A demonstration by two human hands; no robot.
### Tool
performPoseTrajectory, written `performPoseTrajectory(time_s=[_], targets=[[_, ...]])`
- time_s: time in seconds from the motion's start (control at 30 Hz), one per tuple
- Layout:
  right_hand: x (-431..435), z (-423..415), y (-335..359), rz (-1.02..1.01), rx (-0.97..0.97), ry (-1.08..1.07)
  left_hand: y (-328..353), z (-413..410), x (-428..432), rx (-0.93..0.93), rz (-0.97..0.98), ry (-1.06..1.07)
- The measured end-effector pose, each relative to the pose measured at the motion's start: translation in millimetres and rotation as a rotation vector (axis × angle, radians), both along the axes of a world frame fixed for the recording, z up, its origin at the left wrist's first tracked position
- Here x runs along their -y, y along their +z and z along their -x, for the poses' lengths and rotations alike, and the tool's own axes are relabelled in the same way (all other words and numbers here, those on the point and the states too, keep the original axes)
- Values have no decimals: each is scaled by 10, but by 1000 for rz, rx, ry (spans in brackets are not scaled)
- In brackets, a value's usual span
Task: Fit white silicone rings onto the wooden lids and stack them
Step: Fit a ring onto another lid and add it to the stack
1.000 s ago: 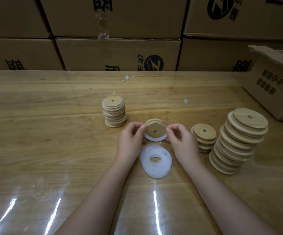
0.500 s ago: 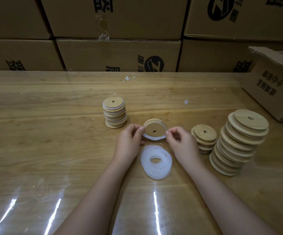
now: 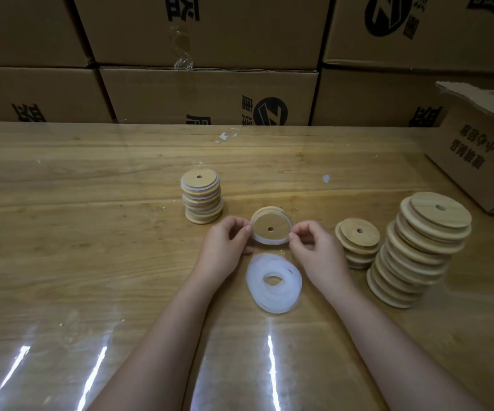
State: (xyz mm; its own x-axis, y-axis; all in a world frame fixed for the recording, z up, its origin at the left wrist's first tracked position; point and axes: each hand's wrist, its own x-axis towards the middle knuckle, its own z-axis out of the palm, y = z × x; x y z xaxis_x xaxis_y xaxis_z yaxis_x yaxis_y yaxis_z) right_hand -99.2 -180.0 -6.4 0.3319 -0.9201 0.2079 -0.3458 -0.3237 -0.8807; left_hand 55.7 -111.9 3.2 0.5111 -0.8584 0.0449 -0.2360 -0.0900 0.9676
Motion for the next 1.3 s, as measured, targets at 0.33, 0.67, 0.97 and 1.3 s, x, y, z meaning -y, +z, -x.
performPoseTrajectory(time_s=[0.33,0.67,0.97,1.3], targets=[[-20,-2,15,14,-28,-8,-45,-16,12,174,-14,2],[-24,10,35,22,-70,16,-23,-33,-8,615,-28,32],[-9,15,24,37,-95,40,19,-33,-46,624,-62,21],[4,9,-5,53,-92,34,29,-49,-70,535,-77,-12]])
